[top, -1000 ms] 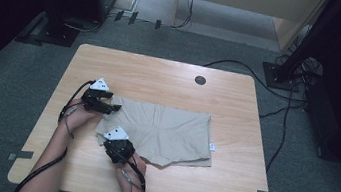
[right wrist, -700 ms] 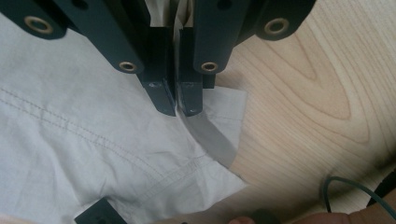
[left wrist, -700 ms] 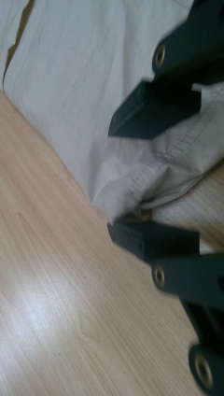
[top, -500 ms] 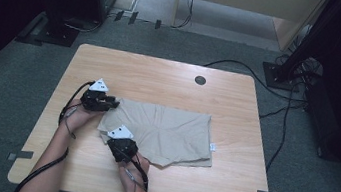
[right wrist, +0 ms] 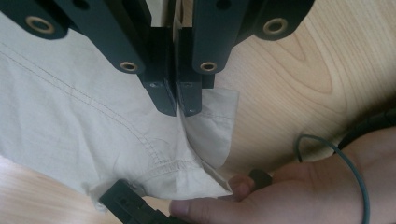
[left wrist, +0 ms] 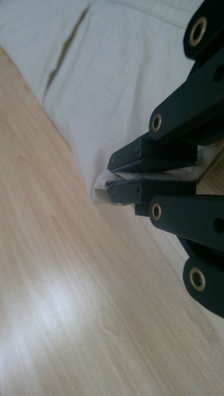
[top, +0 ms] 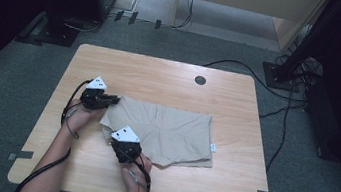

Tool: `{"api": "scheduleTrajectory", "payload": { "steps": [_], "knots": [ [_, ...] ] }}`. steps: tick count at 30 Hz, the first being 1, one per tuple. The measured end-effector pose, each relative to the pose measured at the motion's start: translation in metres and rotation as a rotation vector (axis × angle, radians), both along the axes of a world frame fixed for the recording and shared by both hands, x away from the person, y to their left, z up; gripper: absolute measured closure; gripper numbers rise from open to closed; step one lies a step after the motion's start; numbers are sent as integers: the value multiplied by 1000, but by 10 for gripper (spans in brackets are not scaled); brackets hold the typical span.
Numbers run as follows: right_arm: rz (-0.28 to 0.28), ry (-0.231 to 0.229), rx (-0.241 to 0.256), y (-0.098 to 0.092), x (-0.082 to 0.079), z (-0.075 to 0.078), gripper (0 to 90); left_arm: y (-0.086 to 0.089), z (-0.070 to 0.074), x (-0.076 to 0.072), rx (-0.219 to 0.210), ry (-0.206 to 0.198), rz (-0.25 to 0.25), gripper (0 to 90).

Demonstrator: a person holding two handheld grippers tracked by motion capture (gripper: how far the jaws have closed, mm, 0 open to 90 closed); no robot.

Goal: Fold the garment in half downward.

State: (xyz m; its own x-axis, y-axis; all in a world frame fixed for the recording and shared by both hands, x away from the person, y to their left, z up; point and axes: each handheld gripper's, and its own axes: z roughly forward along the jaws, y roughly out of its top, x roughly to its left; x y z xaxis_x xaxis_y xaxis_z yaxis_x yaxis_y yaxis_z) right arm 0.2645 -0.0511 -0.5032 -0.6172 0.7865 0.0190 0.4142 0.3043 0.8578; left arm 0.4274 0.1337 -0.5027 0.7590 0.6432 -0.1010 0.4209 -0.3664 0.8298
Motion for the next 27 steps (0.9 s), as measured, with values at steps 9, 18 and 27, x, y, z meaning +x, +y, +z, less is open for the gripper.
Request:
{"api": "scheduleTrajectory", "payload": {
  "steps": [9,18,27],
  "knots": [
    [-11,-37,66,-17,-3,13,871,-8,20,-7,-64,-74,8,848],
    [-14,-97,109,-33,-11,37,871,-18,50,-11,-120,-124,-20,848],
    [-5,-163,153,-42,-19,66,871,-21,86,-16,-203,-179,-55,849]
  ]
}}
